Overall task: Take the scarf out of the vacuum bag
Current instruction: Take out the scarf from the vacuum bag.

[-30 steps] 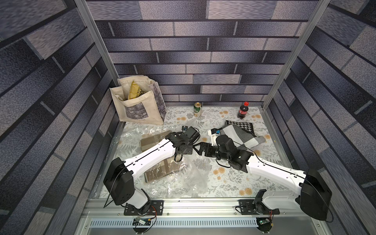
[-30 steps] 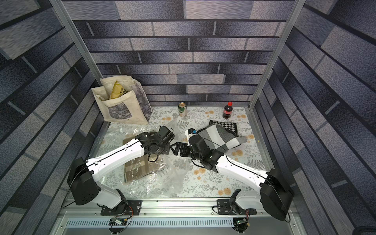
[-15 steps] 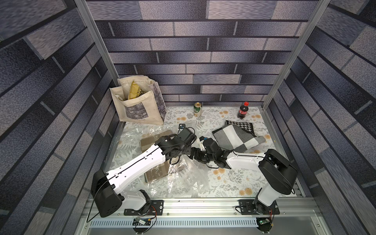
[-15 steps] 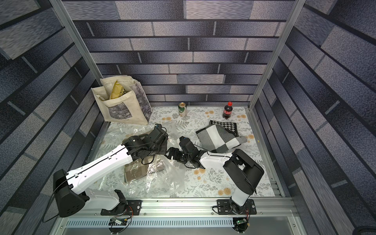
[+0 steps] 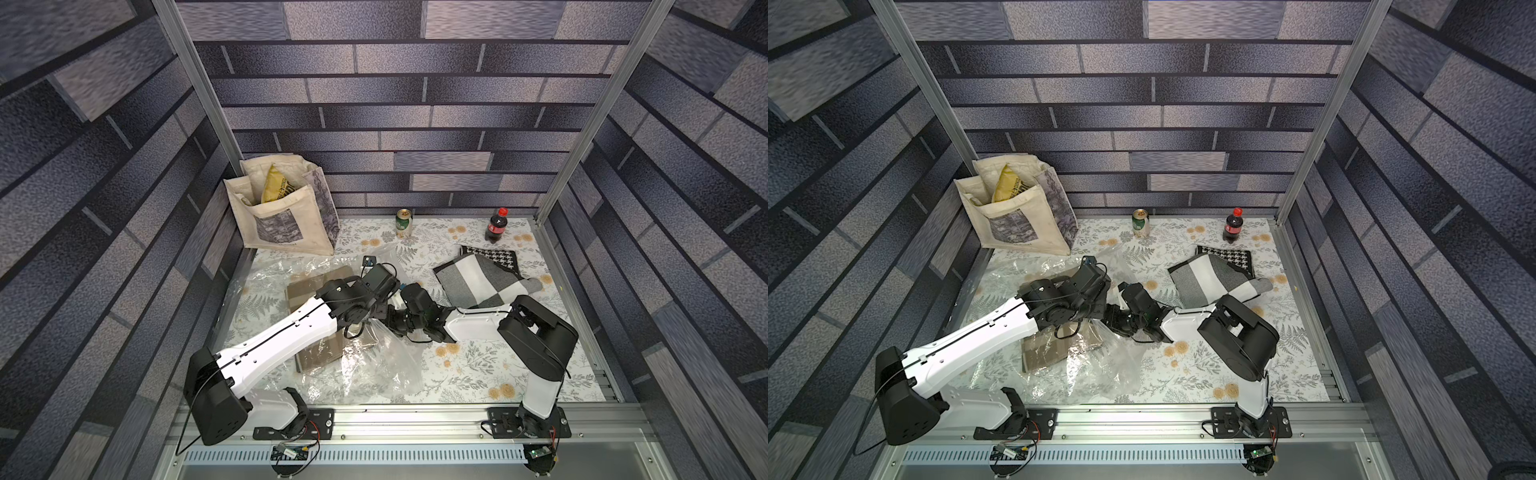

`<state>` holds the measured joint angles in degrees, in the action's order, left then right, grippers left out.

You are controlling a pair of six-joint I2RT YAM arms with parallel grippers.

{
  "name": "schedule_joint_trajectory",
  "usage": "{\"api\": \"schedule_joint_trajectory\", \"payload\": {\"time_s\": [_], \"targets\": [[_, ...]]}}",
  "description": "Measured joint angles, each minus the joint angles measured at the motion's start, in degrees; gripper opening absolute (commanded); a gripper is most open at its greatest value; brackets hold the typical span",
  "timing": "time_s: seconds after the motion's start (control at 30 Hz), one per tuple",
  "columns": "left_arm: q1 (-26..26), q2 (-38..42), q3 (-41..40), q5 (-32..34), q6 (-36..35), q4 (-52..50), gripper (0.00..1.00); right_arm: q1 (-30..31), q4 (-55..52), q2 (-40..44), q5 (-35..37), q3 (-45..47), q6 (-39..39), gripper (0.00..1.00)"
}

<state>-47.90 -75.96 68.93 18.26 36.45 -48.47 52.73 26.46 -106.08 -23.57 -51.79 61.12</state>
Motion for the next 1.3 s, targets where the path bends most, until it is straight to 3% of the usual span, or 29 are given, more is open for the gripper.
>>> {"api": "schedule_joint_trajectory", "payload": {"time_s": [0.07,0.83,1.07,1.3], "targets": [[0.0,0.76,-0.09,0.13,0.0,0.0,0.0,0.15,0.96,-0.46,-0.42,-0.02,0.61,0.59],[0.33,2.95,-0.11,0.85,0.0,-0.57,0.0,2.05,2.58,-4.85,-2.71,-2.54,3.54,0.54],[0.33,2.95,-0.92,0.85,0.0,-0.17,0.0,2.05,8.98,-5.14,-5.29,-2.43,7.45,0.54],[0.37,2.95,-1.55,0.83,0.0,0.07,0.0,2.19,-0.35,-5.11,-3.52,-4.28,4.66,0.58]]}}
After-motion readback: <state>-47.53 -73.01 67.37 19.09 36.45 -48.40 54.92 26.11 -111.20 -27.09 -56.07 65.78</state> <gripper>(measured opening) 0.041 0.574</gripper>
